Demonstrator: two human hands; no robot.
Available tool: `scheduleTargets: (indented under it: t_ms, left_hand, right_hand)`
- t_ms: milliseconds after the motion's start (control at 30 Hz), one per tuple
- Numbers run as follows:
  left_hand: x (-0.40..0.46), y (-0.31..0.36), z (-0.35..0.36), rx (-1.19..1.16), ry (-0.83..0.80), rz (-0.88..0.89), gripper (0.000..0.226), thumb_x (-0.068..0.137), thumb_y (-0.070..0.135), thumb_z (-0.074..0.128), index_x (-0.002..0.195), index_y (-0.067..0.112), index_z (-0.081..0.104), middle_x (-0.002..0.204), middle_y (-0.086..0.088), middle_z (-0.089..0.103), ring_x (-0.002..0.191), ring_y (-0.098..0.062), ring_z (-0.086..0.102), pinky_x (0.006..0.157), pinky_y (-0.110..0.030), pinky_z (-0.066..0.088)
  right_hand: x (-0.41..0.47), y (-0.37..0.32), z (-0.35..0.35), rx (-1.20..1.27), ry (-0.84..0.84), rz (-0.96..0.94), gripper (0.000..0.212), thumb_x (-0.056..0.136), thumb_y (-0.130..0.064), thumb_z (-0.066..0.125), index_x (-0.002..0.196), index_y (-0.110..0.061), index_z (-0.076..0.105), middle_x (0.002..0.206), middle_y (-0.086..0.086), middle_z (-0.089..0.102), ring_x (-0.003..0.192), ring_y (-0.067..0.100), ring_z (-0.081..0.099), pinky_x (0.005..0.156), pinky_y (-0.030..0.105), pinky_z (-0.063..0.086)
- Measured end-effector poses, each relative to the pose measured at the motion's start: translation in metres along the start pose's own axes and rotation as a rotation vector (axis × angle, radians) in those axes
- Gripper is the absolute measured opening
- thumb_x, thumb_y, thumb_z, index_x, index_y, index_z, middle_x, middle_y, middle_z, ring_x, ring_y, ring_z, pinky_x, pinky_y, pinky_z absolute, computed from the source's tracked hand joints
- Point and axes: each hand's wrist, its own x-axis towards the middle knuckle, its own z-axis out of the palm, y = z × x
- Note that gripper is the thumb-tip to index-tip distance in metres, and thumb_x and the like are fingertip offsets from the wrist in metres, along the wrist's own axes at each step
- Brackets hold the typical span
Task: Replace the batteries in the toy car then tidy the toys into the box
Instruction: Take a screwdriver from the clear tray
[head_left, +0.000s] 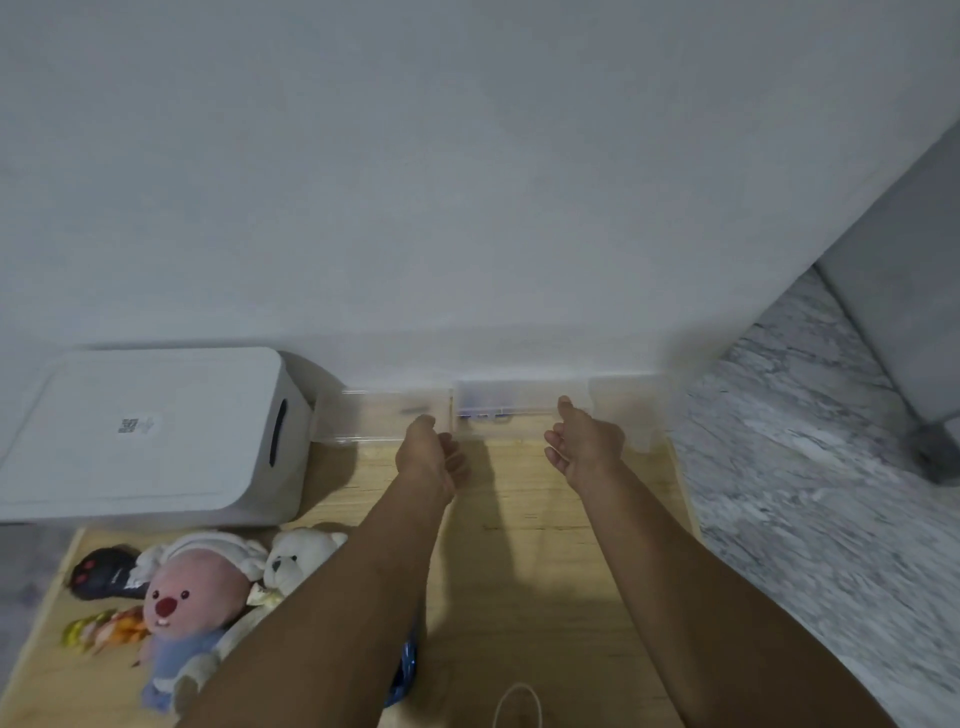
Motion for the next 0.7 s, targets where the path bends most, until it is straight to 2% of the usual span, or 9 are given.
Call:
scheduleTargets:
  t_ms: [100, 200, 333, 433, 500, 700]
  left_hand:
    - [0.001, 0.008, -0.014, 0.013, 0.034, 0.017, 0.018, 0.091, 0.021, 0.051, 0.095, 0.004, 0.054, 0.079, -0.011, 0.054, 0.062, -0.025, 0.05, 0.059, -0.035, 0.046]
    - [0.007, 0.019, -0.027, 0.029, 0.063, 0.04, 0.025, 0.094, 0.018, 0.049, 0.116, 0.005, 0.05, 0.082, -0.011, 0.052, 0.063, -0.023, 0.051, 0.06, -0.036, 0.049]
    - [0.015, 0.031, -0.042, 0.033, 0.081, 0.067, 0.032, 0.099, 0.017, 0.044, 0.13, 0.01, 0.047, 0.087, -0.009, 0.049, 0.07, -0.02, 0.049, 0.085, -0.036, 0.049]
    - [0.023, 0.038, -0.056, 0.027, 0.101, 0.079, 0.039, 0.102, 0.015, 0.043, 0.14, 0.006, 0.041, 0.094, -0.011, 0.05, 0.071, -0.021, 0.05, 0.093, -0.036, 0.045]
    - [0.028, 0.042, -0.064, 0.003, 0.115, 0.086, 0.039, 0.101, 0.015, 0.044, 0.139, 0.005, 0.042, 0.088, -0.01, 0.05, 0.071, -0.021, 0.051, 0.089, -0.035, 0.046]
    - [0.038, 0.051, -0.08, -0.076, 0.12, 0.08, 0.032, 0.1, 0.013, 0.045, 0.13, 0.003, 0.05, 0.081, -0.01, 0.053, 0.07, -0.021, 0.056, 0.073, -0.038, 0.053]
  right_hand:
    - [0.0, 0.006, 0.002, -0.04, 0.02, -0.002, 0.036, 0.08, -0.027, 0.076, 0.104, -0.003, 0.065, 0.09, 0.008, 0.069, 0.067, 0.018, 0.066, 0.051, 0.027, 0.048]
    - [0.001, 0.015, 0.004, -0.061, 0.035, 0.005, 0.037, 0.08, -0.027, 0.077, 0.103, -0.003, 0.061, 0.082, 0.007, 0.068, 0.063, 0.016, 0.065, 0.056, 0.029, 0.051]
    - [-0.002, 0.024, 0.007, -0.053, 0.033, 0.031, 0.036, 0.079, -0.031, 0.079, 0.094, -0.004, 0.06, 0.086, 0.009, 0.069, 0.067, 0.017, 0.066, 0.058, 0.031, 0.053]
    - [-0.012, 0.03, 0.017, -0.087, 0.007, 0.057, 0.037, 0.076, -0.03, 0.082, 0.097, -0.007, 0.061, 0.081, 0.006, 0.065, 0.064, 0.015, 0.063, 0.054, 0.029, 0.05]
    - [-0.022, 0.036, 0.029, -0.158, -0.099, 0.088, 0.034, 0.078, -0.025, 0.08, 0.102, -0.007, 0.063, 0.079, 0.004, 0.063, 0.063, 0.012, 0.061, 0.052, 0.028, 0.05]
    - [-0.045, 0.057, 0.066, -0.28, -0.397, 0.139, 0.02, 0.088, -0.022, 0.07, 0.102, -0.008, 0.065, 0.085, 0.003, 0.064, 0.072, 0.014, 0.062, 0.069, 0.029, 0.054]
